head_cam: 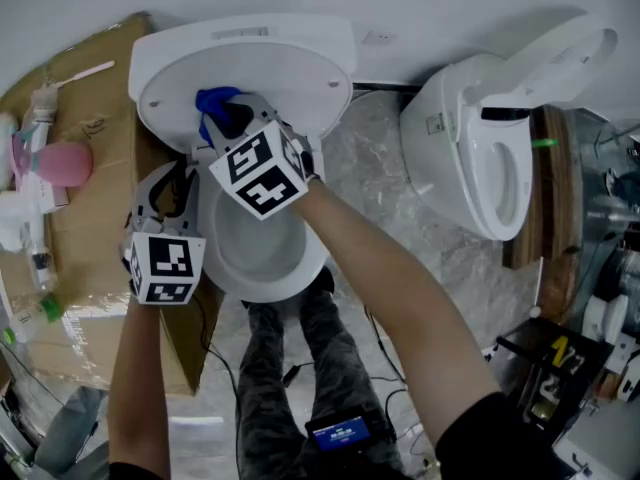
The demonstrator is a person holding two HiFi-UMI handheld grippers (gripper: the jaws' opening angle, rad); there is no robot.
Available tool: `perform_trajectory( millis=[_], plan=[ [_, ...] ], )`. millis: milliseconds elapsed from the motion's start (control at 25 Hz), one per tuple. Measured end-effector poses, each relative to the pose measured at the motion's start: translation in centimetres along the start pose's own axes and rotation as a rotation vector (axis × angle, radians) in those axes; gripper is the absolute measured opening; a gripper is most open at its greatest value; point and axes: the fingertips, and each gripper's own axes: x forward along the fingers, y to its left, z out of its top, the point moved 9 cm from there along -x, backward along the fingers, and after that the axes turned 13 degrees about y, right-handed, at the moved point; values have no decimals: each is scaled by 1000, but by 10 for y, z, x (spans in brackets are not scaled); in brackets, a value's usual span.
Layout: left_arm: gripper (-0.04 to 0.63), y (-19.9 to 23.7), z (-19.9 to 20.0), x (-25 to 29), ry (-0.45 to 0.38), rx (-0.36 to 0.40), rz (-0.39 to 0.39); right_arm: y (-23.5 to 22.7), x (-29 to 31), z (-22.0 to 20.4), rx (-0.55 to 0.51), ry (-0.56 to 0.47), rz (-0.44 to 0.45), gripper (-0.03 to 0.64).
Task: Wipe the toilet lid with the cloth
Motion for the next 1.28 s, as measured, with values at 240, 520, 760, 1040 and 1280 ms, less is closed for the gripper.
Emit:
perform_trajectory(
  millis=[240,520,760,1040,1280],
  plan=[
    [100,0,-7,9,8,-31,-6,17,35,-15,-33,69,43,57],
    [100,2,-10,21,24,-54,1,16,51,-37,-85,146,61,57],
    [100,-3,-6,25,21,-47,15,0,49,-66,-60,211,44,57],
    [100,-11,-3,24,28,-39,13,-19,27,-74,-35,208,10,57],
    [100,-13,12,11,6,-38,25,-23,4,-51,-41,151,-9,57]
  ],
)
